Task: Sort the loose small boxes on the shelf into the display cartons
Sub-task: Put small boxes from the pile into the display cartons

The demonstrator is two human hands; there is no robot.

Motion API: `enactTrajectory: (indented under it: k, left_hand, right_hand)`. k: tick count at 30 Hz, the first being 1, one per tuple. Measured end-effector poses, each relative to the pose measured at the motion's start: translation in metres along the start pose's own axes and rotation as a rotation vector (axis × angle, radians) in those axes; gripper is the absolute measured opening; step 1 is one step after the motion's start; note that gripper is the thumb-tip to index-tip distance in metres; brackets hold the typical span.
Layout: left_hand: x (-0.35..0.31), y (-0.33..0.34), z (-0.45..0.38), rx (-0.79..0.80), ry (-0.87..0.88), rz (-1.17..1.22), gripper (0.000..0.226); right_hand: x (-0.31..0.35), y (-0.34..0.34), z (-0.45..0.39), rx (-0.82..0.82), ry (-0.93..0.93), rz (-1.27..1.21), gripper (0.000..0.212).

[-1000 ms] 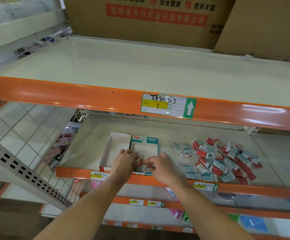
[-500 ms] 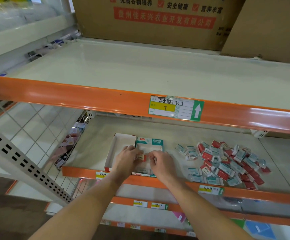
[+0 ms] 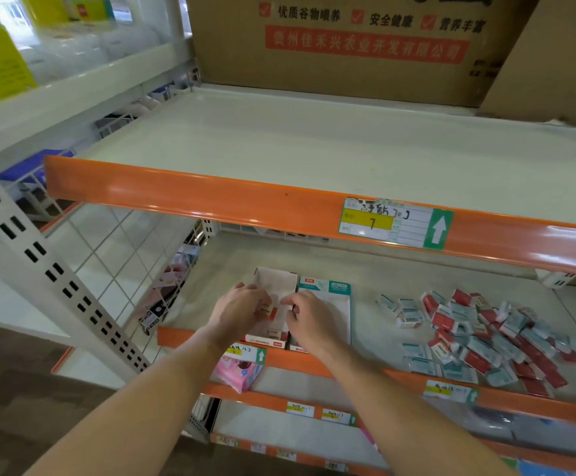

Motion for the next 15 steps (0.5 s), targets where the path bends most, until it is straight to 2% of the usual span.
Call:
enactTrajectory:
  k: [7,15]
  left_hand:
    - [0.014,-0.001,0.007,0.086,-0.013,-0.065,0.035]
    - [0.013,0.003,0.008,0.156,-0.065,-0.098,0.022]
  right_hand:
    - [0.016,0.014,-0.009,0.078,-0.039,0.04,0.029]
    - [0.016,0.024,-0.01,0.122,-0.007,0.098,0.033]
Point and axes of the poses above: each hand's wrist, its own z-axis away from the middle knuckle, its own y-axis out of the palm, x = y × z, the point moved 3 cm from there along -z, towards the middle knuckle, and after that the axes turned 12 degrees about x, right-handed, at the moved point
